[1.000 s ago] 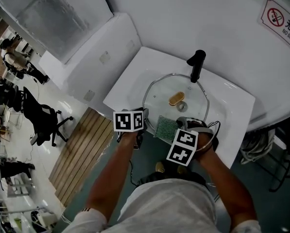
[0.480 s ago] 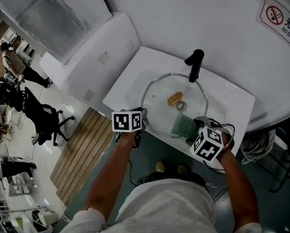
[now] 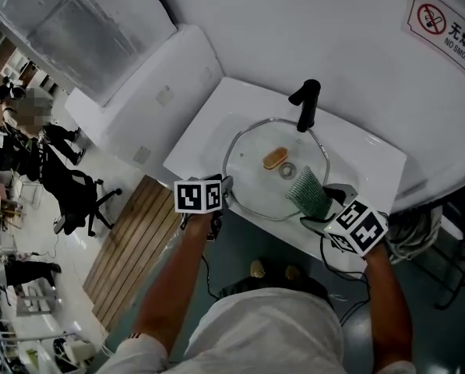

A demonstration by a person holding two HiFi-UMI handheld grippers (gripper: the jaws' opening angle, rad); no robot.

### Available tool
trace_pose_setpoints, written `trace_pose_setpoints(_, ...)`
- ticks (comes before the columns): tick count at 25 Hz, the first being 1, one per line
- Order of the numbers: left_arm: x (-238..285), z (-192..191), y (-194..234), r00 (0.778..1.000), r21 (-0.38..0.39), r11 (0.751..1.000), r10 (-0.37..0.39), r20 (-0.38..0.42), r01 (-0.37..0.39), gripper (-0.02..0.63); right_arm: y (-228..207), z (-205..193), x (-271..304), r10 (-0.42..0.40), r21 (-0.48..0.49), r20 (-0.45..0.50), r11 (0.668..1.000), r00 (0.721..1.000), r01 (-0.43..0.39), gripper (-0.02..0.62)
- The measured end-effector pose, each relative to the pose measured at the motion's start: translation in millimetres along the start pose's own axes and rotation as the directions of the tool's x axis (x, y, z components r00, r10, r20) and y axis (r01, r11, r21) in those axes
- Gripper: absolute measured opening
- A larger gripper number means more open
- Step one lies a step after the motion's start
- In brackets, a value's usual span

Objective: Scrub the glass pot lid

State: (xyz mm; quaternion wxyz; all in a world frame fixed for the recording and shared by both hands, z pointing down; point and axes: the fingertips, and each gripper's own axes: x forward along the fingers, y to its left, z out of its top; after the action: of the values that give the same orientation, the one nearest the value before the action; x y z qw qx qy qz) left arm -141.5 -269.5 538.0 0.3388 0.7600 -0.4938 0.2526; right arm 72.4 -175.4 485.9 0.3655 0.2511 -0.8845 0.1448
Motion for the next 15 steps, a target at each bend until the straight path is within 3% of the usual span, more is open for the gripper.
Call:
trace_pose_setpoints(4,-18,8,-8,0.999,0.023,1.0,-0.005,0.054,0.004,0.129,8,31,-17,0.044,0.056,0.128,0.997,0.991,-0.052,0.348)
trace_pose_setpoints(8,-47,29,-36,0.982,0.05,0.997,-0.071,0.175,0.063,0.127,13,67,-35,0.065,0.078,0.259,0.993,0.964,-0.088,0.348)
trace_pose_setpoints(11,-78,55,-67,0.94,0.121,0.986,-0.149,0.308,0.117,0.126,18,91,-47,0.076,0.078,0.347,0.991,0.935,-0.109,0.348)
trace_pose_setpoints(15,-123,83,-107,0.858,0.247,0.957,-0.252,0.448,0.153,0.095,28,120,-63,0.095,0.047,0.461,0.99,0.882,-0.131,0.348)
